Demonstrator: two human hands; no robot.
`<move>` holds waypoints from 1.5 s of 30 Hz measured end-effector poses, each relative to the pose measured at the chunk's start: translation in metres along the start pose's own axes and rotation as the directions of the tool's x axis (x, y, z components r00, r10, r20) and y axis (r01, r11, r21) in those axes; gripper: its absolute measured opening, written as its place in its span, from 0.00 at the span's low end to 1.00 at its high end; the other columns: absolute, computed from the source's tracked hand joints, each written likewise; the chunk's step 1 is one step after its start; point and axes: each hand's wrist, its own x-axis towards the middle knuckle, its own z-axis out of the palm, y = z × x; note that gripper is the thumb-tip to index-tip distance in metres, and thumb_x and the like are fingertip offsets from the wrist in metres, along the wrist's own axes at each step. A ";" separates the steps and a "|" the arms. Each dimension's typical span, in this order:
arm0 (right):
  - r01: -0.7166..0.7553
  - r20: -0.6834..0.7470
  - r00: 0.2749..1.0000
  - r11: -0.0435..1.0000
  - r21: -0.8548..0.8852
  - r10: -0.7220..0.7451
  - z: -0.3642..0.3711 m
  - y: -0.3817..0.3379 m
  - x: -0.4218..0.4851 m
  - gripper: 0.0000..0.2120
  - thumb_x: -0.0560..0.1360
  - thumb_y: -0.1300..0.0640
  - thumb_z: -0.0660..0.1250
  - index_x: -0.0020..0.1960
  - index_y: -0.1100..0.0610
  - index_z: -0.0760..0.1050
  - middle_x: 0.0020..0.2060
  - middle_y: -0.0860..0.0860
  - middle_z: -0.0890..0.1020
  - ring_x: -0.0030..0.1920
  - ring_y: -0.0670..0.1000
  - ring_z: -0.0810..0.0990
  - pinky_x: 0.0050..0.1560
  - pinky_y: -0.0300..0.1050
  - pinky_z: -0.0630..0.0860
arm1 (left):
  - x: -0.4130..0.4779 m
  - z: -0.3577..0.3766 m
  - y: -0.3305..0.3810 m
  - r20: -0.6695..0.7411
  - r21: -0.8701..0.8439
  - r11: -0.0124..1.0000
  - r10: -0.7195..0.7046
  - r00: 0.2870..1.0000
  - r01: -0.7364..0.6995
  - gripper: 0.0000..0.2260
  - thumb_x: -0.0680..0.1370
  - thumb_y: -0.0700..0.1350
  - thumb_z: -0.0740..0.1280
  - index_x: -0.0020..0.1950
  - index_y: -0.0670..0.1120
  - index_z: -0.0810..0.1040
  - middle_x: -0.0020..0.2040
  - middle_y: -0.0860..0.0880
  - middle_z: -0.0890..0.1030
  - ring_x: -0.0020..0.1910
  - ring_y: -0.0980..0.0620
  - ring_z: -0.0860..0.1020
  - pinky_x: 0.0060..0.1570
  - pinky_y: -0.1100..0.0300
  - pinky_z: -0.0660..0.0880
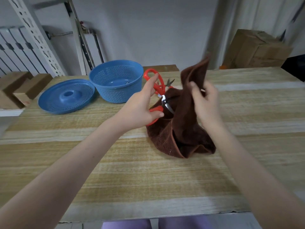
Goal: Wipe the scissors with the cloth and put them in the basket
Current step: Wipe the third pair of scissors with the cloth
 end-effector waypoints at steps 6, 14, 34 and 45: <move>0.678 0.425 0.732 0.631 -0.378 -0.532 0.003 0.013 -0.011 0.07 0.72 0.57 0.71 0.48 0.59 0.79 0.47 0.51 0.81 0.48 0.55 0.78 0.48 0.49 0.70 | 0.005 -0.006 -0.002 0.066 -0.050 0.999 -0.010 0.998 0.013 0.48 0.71 0.36 0.74 0.79 0.51 0.46 0.73 0.47 0.68 0.73 0.52 0.67 0.55 0.58 0.72; 0.705 0.442 0.696 0.659 -0.264 -0.567 0.012 0.013 -0.013 0.07 0.73 0.62 0.70 0.50 0.63 0.78 0.47 0.54 0.80 0.48 0.56 0.77 0.50 0.50 0.73 | 0.001 -0.010 -0.001 0.254 -0.332 0.942 0.039 0.966 0.050 0.45 0.72 0.24 0.65 0.79 0.50 0.44 0.71 0.51 0.67 0.73 0.59 0.64 0.39 0.70 0.72; -0.156 0.002 0.988 0.984 0.085 0.157 -0.023 0.028 0.014 0.06 0.80 0.55 0.62 0.47 0.49 0.77 0.43 0.46 0.82 0.47 0.46 0.81 0.51 0.47 0.78 | -0.007 -0.017 -0.010 0.279 -0.416 0.902 0.003 0.960 0.118 0.45 0.75 0.25 0.64 0.79 0.54 0.43 0.77 0.54 0.59 0.76 0.57 0.58 0.39 0.65 0.75; 0.316 0.540 0.829 0.920 -0.233 -0.148 0.012 0.009 -0.002 0.17 0.73 0.40 0.60 0.43 0.53 0.75 0.35 0.42 0.77 0.40 0.50 0.78 0.44 0.56 0.76 | -0.003 -0.014 -0.008 0.252 -0.337 0.941 0.104 0.962 -0.014 0.45 0.74 0.24 0.63 0.79 0.53 0.41 0.79 0.50 0.55 0.71 0.60 0.65 0.34 0.59 0.73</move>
